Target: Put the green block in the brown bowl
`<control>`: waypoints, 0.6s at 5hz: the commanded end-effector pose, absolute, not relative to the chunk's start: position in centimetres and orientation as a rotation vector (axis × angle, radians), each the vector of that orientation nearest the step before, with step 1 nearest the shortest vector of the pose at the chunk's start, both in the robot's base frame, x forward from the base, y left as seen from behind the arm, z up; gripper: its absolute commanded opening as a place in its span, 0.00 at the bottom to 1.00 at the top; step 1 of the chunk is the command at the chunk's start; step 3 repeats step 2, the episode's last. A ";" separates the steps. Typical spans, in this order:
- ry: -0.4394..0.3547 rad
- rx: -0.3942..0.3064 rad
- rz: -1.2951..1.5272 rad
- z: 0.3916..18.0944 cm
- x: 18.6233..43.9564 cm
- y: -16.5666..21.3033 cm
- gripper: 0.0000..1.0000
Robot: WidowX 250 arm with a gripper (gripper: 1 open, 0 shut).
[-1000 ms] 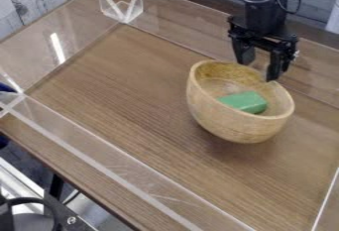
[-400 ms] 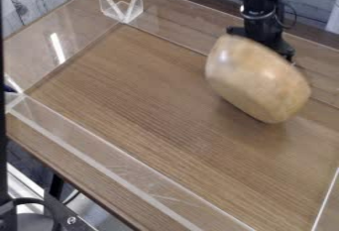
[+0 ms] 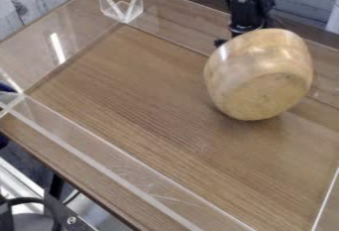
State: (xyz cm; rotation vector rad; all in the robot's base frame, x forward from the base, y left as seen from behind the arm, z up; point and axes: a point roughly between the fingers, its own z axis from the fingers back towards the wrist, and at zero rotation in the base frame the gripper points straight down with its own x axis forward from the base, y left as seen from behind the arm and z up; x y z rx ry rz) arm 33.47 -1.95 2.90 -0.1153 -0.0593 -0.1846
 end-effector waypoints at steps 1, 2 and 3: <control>-0.124 -0.102 -0.191 5.0 33.0 -1.0 0.00; -0.121 -0.096 -0.172 5.0 32.2 0.2 0.00; -0.121 -0.096 -0.172 5.0 32.2 0.2 0.00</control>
